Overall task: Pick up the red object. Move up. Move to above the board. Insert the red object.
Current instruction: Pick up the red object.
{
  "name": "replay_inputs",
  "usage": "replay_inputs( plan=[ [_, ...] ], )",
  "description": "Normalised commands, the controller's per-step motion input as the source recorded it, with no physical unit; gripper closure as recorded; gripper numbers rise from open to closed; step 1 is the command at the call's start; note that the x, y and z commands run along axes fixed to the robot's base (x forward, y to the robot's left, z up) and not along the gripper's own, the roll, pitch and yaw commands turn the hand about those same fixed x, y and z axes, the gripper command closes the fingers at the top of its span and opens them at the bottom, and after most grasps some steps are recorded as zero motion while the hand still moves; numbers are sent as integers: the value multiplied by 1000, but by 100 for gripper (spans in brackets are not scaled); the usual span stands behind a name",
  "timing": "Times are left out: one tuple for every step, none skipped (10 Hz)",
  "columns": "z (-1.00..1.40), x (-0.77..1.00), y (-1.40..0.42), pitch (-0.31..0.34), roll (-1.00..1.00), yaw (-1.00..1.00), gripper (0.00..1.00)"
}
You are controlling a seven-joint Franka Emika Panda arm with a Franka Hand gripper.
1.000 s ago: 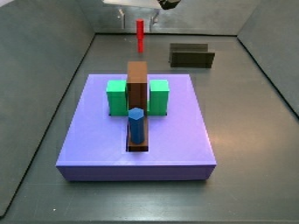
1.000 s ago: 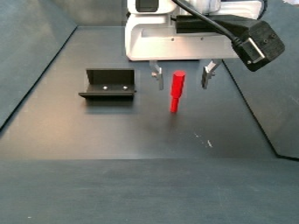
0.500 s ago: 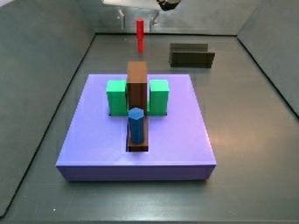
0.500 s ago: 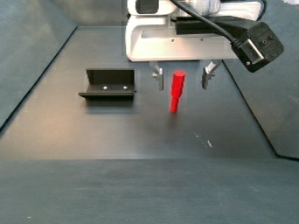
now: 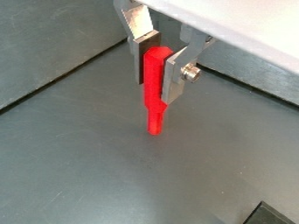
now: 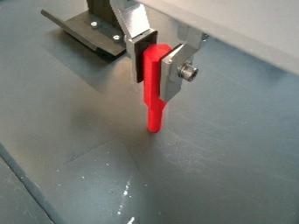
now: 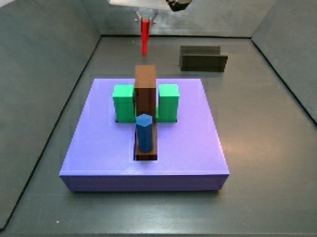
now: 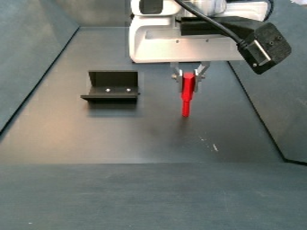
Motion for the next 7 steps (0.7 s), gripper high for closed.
replay_inputs(
  plan=[
    [0,0,0,0,0,0,100],
    [0,0,0,0,0,0,100],
    [0,0,0,0,0,0,100],
    [0,0,0,0,0,0,100],
    [0,0,0,0,0,0,100],
    [0,0,0,0,0,0,100],
    [0,0,0,0,0,0,100]
  ],
)
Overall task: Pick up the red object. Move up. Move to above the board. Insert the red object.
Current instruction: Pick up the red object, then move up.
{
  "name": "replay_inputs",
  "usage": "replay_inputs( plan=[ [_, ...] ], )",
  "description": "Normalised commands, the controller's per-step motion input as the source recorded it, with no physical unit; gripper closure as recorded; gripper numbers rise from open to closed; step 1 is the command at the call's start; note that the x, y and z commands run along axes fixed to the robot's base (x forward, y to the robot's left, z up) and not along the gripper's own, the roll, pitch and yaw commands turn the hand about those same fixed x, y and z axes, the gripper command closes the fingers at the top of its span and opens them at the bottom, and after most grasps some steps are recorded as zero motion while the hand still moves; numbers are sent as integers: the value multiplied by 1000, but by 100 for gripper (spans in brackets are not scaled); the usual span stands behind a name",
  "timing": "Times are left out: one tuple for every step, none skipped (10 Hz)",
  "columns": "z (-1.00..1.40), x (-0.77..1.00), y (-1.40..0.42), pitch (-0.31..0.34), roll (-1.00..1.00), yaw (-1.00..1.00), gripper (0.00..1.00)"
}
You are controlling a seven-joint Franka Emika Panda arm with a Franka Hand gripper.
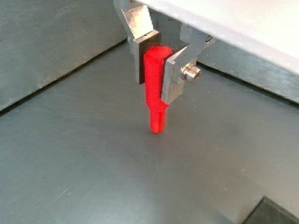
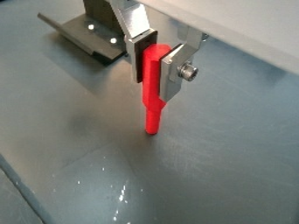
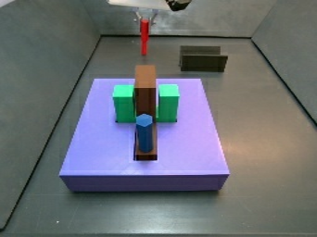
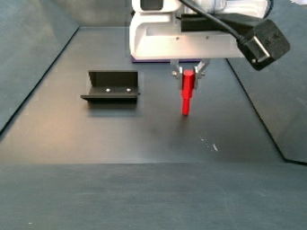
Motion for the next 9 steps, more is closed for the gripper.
replay_inputs(
  plan=[
    [0,0,0,0,0,0,100],
    [0,0,0,0,0,0,100],
    [0,0,0,0,0,0,100],
    [0,0,0,0,0,0,100],
    [0,0,0,0,0,0,100],
    [0,0,0,0,0,0,100],
    [0,0,0,0,0,0,100],
    [0,0,0,0,0,0,100],
    [833,0,0,0,0,0,100]
  ],
)
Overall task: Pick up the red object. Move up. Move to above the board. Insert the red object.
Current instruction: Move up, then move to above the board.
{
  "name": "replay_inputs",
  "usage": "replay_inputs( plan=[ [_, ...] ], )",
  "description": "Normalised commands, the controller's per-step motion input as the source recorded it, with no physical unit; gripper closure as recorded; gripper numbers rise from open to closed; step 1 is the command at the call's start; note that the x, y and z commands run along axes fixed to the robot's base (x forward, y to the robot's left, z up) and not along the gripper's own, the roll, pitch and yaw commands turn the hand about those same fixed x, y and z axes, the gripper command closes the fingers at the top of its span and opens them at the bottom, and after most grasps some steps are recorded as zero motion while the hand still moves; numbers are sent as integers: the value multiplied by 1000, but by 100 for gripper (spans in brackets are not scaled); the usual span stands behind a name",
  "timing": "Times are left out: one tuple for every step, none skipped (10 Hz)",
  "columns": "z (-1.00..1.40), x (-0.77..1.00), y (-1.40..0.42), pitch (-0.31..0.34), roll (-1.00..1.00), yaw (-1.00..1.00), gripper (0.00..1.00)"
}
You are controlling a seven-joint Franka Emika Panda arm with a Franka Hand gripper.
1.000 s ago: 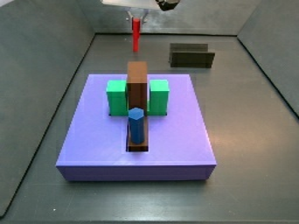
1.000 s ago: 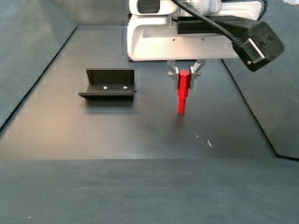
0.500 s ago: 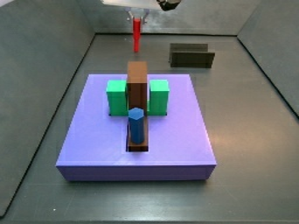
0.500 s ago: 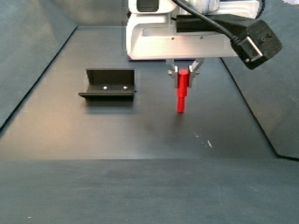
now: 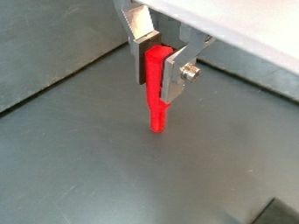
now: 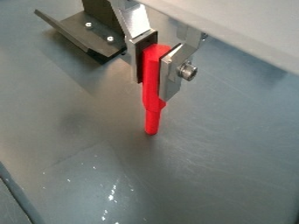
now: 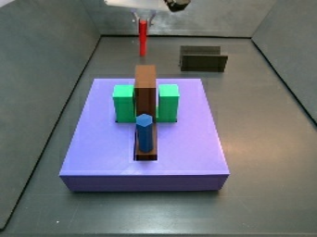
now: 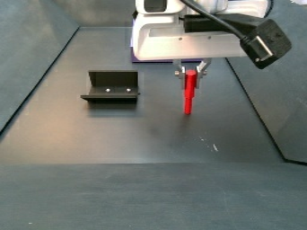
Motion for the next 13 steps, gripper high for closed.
replay_inputs(
  plan=[
    [822,44,-8,-5,1,-5,100],
    [464,7,-19,37,-10,1,100],
    [1400,0,0,0,0,0,100],
    [1400,-11,-2,15,-4,-1,100],
    [1400,-36,-8,-5,-6,-6,100],
    [1400,-7,4,-9,-8,-4,100],
    [1400,62,12,71,-26,-4,100],
    [755,38,3,83,-31,-8,100],
    [176,151,-1400,44,-15,35,100],
    [142,146,-1400,41,37,41,100],
    [144,142,-1400,42,69,47,100],
    [147,147,-1400,27,-16,18,100],
    [151,149,-1400,37,-13,13,100]
  ],
)
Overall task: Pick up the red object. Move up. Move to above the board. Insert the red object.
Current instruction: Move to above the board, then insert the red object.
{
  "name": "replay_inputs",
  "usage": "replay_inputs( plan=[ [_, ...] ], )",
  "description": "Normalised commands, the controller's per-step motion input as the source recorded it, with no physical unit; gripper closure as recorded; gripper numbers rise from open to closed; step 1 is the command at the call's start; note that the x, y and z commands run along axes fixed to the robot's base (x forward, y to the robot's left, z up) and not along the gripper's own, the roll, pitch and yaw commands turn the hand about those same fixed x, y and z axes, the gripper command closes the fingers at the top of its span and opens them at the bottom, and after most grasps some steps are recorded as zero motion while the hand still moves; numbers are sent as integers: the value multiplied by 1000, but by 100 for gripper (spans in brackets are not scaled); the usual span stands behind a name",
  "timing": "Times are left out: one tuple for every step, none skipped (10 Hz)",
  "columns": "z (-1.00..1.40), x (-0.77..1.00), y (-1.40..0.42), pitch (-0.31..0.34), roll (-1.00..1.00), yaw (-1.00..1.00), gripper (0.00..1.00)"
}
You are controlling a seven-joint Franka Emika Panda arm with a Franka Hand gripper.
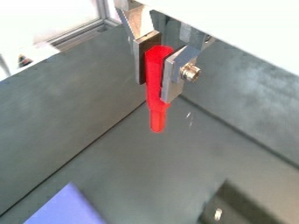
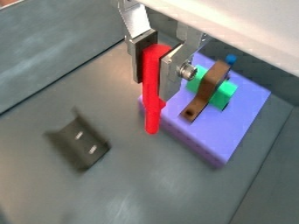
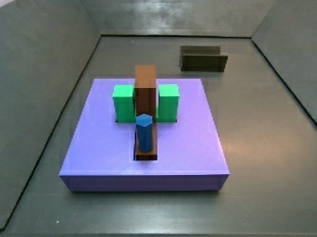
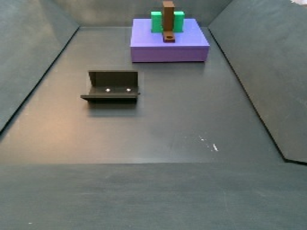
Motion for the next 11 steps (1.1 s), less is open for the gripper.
replay_inputs(
  plan=[
    [164,157,-1400,68,-13,6,100],
    [164,166,-1400,80,-33,4,100],
    [165,191,-1400,115,12,10,100],
    [170,226,-1400,142,-3,7,100],
    [184,287,-1400,171,14,6,100],
    [98,190,-697,175,25,8,100],
    [42,125,-211,162,39,7,100],
    [-117,0,-9,-4,0,0,100],
    [-480,0,0,-104,-9,0,100],
    [-774,0,177,-187,-37,-66,100],
    [-763,-43,383,-166,-60,-206,100]
  ],
)
